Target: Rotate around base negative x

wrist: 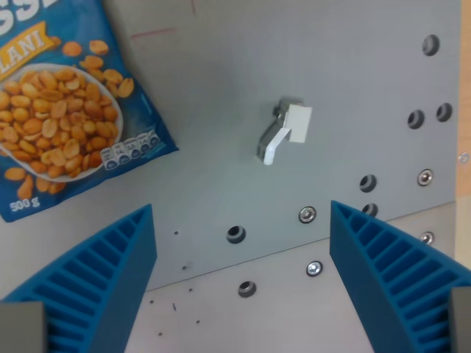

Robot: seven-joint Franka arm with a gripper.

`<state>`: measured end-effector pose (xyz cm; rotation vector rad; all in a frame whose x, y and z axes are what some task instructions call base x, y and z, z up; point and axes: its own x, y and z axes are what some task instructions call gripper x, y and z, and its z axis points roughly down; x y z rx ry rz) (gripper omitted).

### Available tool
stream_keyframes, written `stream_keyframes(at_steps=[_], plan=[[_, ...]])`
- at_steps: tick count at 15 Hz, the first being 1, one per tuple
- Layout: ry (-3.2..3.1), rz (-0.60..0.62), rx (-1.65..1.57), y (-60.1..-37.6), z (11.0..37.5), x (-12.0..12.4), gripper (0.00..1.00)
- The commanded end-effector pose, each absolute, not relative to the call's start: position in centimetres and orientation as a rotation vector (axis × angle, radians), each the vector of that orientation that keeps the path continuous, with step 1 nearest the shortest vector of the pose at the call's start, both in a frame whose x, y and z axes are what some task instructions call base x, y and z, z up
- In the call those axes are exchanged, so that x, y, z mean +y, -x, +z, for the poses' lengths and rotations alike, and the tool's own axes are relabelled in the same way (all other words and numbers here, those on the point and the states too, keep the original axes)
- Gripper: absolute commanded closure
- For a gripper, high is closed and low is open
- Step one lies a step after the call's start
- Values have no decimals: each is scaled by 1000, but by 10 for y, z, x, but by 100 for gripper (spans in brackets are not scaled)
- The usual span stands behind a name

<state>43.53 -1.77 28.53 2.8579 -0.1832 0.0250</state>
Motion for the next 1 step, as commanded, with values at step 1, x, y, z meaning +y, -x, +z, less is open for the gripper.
stream_keyframes(at_steps=[1], plan=[[-2607,37,-202,-435,287,-15,0]])
